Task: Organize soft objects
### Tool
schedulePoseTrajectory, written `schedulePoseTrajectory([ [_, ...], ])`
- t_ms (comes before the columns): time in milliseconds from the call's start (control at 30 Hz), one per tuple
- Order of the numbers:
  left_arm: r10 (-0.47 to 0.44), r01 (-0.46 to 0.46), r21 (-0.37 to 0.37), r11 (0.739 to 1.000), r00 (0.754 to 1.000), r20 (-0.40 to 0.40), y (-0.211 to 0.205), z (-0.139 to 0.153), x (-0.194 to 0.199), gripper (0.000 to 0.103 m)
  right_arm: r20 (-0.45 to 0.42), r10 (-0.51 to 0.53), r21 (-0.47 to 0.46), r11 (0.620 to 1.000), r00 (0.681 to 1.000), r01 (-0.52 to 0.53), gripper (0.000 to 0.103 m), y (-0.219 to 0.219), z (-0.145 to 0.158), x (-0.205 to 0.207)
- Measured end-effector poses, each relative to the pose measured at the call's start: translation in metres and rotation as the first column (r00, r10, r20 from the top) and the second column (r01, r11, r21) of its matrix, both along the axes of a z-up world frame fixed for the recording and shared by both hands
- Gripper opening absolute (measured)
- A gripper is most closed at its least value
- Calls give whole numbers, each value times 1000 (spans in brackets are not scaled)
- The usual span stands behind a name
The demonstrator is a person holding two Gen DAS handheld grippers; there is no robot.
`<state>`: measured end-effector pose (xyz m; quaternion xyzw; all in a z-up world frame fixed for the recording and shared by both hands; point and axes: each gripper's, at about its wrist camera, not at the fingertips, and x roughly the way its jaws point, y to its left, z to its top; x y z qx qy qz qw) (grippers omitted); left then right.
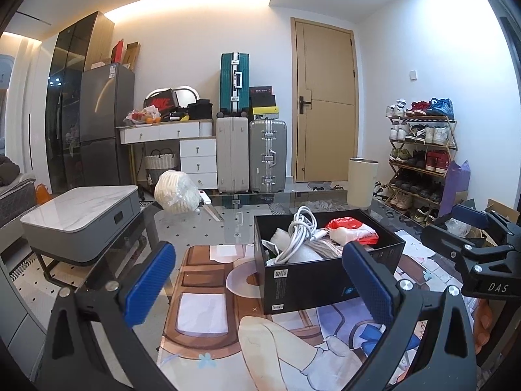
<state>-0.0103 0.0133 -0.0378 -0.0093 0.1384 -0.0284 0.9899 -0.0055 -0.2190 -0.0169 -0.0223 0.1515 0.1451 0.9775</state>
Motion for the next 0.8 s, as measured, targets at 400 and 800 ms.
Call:
schedulePoseTrajectory([
  [400, 6, -6, -10, 1000, 1000, 5, 3, -1, 0, 103, 4, -1, -4, 1000, 1000, 1, 102, 4, -1, 1],
  [800, 2, -2, -1, 1000, 1000, 6, 0, -1, -2, 103, 1, 1, -6, 1000, 1000, -1, 102, 4, -2, 0],
])
